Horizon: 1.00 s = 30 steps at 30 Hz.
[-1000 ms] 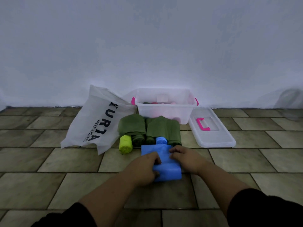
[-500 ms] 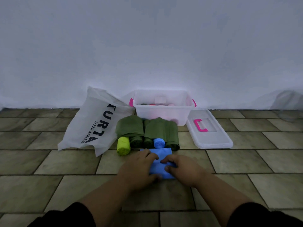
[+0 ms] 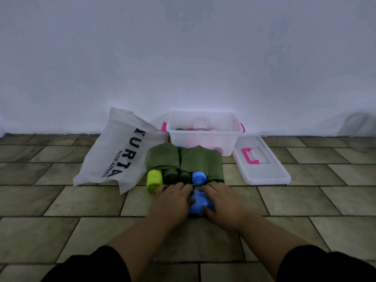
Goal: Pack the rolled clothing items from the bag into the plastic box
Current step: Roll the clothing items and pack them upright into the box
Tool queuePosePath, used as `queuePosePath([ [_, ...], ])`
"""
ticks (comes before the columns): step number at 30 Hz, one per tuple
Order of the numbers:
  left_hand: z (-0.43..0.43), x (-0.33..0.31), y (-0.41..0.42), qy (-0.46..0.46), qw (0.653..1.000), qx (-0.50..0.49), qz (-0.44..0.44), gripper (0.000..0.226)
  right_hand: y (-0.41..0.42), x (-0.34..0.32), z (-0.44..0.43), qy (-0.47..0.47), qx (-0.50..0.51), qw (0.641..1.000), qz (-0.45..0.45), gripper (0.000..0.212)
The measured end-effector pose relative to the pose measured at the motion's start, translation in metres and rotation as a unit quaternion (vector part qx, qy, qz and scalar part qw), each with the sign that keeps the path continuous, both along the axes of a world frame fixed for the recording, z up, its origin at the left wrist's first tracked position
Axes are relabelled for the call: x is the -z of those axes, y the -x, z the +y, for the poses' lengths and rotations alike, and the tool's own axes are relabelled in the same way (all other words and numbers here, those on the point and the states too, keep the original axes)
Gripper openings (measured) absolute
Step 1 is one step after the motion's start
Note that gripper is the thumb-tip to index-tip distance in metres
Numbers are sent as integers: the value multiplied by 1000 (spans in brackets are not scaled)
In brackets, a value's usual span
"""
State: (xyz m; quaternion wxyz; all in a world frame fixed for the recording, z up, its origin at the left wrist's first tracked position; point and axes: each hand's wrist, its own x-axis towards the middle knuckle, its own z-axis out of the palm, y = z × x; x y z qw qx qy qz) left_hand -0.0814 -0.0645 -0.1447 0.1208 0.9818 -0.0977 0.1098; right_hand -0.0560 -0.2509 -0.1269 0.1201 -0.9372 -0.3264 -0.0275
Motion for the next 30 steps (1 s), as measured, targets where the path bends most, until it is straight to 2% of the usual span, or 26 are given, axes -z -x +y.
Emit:
queuePosePath([
  [2,-1,-2,-3,-12,999,-23,20,23,3,1,4,7,-32,999,-7,50],
  [4,-3,-4,-4,-6,997,-70,32,27,3,-3,7,17,-23,1000,-5,41],
  [6,-8,-10,-1,110,979,-169,32,37,0,-6,11,25,2,1000,1,38],
  [7,-11,-14,1,212,949,-231,41,46,-1,-8,13,29,17,999,14,38],
  [8,-15,-18,2,327,899,-285,60,56,-2,-10,15,30,35,998,34,37],
  [10,-26,-24,1,533,756,-352,144,65,-4,-13,17,19,77,993,90,35],
  [11,-33,-24,3,610,682,-353,194,62,-4,-15,19,13,96,989,116,35],
  [12,-40,-24,5,663,623,-343,234,57,-3,-17,20,8,114,983,141,36],
  [13,-46,-24,7,693,586,-333,256,53,-1,-18,21,-3,131,977,167,35],
  [14,-50,-24,8,702,574,-328,265,53,2,-19,22,-23,148,969,195,33],
  [15,-52,-22,8,699,578,-327,266,53,5,-18,23,-49,163,960,223,31],
  [18,-47,-21,3,664,617,-339,252,56,18,-15,22,-118,177,934,286,24],
  [20,-43,-20,3,657,622,-343,253,56,28,-12,22,-167,167,916,323,18],
  [22,-38,-15,5,668,614,-338,251,51,34,-11,21,-217,171,894,352,16],
  [23,-36,-13,7,687,596,-332,249,46,35,-12,20,-243,182,880,366,17],
  [25,-36,-15,8,729,553,-313,254,37,32,-16,18,-295,205,839,408,22],
  [27,-38,-19,7,758,522,-290,263,33,25,-20,15,-370,209,765,484,18],
  [28,-40,-22,4,763,523,-278,260,32,21,-22,14,-403,203,724,523,16],
  [29,-40,-27,0,760,537,-266,251,33,16,-25,12,-423,194,696,548,17],
  [30,-40,-33,-6,748,564,-255,240,35,9,-28,9,-429,187,685,559,17],
])
